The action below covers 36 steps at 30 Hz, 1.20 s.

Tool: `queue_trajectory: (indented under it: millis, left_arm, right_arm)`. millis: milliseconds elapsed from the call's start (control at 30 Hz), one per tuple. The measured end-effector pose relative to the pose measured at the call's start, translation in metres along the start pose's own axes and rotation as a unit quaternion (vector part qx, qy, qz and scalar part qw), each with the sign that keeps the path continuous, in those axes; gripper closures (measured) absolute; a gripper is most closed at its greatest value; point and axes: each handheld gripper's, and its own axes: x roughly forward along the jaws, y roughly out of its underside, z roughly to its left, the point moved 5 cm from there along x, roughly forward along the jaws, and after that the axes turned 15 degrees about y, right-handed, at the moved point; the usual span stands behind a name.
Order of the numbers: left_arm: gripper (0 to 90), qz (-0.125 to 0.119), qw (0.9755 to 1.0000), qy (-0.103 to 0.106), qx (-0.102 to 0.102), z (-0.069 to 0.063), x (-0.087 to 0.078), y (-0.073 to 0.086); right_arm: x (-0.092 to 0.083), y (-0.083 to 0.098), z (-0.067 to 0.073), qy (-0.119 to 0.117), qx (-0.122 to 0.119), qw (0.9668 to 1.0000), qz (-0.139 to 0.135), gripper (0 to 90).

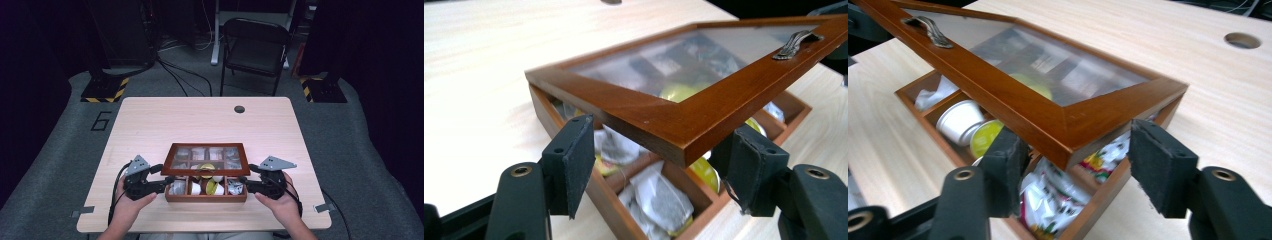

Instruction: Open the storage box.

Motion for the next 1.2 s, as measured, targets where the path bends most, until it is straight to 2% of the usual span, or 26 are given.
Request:
queue_trajectory:
  millis: [100, 167, 300, 433, 700, 1033, 1200]
  left_arm:
    - [34.6, -0.003, 0.9999, -0.001, 0.01, 0.002, -0.003, -0.011]
    - [39.0, -0.01, 0.9998, 0.001, 0.017, 0.002, -0.003, -0.018]
    - [40.1, -0.007, 0.9995, -0.001, 0.031, 0.005, -0.005, -0.032]
    - [42.3, -0.015, 0.9994, 0.0, 0.03, 0.011, -0.005, -0.044]
    - [46.0, -0.027, 0.9992, -0.004, 0.028, 0.02, -0.004, -0.058]
    - [49.0, -0.03, 0.9987, -0.013, 0.038, 0.031, -0.001, -0.075]
    - [49.7, -0.041, 0.9985, -0.014, 0.034, 0.034, 0.0, -0.079]
  right_arm:
    - [0.0, -0.01, -0.004, -0.002, 0.001, 1.0, -0.006, 41.4]
    - [0.0, -0.018, -0.006, -0.003, -0.001, 0.9999, -0.011, 41.9]
    - [0.001, -0.032, -0.011, -0.004, -0.004, 0.9998, -0.017, 42.8]
    - [0.003, -0.045, -0.017, -0.011, 0.01, 0.9997, -0.022, 43.6]
    - [0.011, -0.057, -0.025, -0.007, 0.021, 0.9995, -0.023, 46.7]
    - [0.027, -0.065, -0.037, 0.019, 0.024, 0.9994, -0.016, 53.9]
    - [0.034, -0.066, -0.042, 0.025, 0.018, 0.9995, -0.012, 60.0]
